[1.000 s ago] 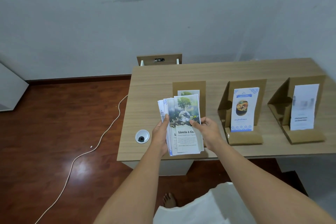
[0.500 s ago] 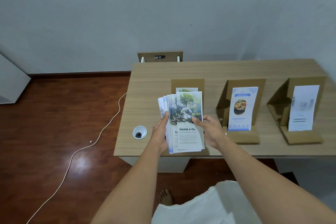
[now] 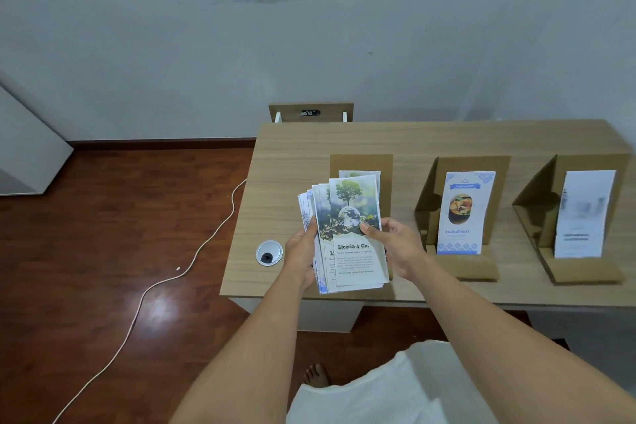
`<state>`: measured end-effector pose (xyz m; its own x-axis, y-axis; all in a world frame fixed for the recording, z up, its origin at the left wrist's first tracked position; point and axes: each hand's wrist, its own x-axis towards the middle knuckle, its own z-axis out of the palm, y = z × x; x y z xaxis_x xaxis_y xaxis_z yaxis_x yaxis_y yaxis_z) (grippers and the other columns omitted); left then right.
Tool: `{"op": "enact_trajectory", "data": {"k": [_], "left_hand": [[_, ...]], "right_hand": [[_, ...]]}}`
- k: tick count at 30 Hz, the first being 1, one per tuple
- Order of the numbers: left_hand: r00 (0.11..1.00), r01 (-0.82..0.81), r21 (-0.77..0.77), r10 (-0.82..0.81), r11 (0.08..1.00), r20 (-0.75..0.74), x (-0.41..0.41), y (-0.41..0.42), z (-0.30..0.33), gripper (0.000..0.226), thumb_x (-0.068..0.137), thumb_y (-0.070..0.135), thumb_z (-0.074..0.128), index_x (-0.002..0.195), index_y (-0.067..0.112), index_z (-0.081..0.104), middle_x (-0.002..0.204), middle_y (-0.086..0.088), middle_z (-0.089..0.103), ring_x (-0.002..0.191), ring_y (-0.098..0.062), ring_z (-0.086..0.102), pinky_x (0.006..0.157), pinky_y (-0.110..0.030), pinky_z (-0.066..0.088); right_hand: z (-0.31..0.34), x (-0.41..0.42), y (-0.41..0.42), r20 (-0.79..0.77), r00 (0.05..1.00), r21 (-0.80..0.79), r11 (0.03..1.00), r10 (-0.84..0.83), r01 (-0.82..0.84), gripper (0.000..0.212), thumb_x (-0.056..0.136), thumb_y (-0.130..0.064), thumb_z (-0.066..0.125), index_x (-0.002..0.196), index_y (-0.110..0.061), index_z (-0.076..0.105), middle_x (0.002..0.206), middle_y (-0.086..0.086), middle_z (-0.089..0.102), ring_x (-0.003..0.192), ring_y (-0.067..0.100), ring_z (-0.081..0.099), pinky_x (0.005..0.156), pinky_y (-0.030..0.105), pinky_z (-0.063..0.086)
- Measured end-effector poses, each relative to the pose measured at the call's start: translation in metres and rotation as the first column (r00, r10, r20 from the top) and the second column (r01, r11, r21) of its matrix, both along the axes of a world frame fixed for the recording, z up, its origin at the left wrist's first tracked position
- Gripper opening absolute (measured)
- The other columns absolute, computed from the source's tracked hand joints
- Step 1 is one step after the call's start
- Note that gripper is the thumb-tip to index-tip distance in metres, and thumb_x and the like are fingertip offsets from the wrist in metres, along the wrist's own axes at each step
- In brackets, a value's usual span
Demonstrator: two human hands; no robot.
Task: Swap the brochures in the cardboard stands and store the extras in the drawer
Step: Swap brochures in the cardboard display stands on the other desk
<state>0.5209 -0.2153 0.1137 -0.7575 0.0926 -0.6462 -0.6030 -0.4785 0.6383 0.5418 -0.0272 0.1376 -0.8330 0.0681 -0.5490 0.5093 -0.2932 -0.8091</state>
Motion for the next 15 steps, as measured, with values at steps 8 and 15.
{"op": "enact_trajectory", "data": {"k": [8,15], "left_hand": [[0.993,-0.066,-0.454,0.012,0.889,-0.121,-0.004,0.003,-0.002,0.023,0.106,0.030,0.059,0.103,0.011,0.071,0.109,-0.019,0.079,0.106,-0.041,0.075,0.096,-0.057,0.059],[0.981,-0.118,-0.491,0.026,0.863,-0.190,-0.007,0.007,-0.005,0.017,0.105,0.028,0.062,0.099,0.013,0.067,0.097,-0.007,0.075,0.090,-0.026,0.071,0.080,-0.038,0.058]], "right_hand": [[-0.009,-0.003,-0.012,-0.020,0.999,0.099,0.995,0.036,-0.034,0.030,0.087,-0.012,0.079,0.112,-0.002,0.065,0.103,0.016,0.079,0.092,0.036,0.077,0.076,0.051,0.063],[-0.009,-0.002,-0.018,-0.079,0.995,0.130,0.990,0.066,-0.055,0.038,0.089,-0.008,0.076,0.123,-0.007,0.062,0.109,0.020,0.076,0.098,0.039,0.075,0.086,0.056,0.060]]}}
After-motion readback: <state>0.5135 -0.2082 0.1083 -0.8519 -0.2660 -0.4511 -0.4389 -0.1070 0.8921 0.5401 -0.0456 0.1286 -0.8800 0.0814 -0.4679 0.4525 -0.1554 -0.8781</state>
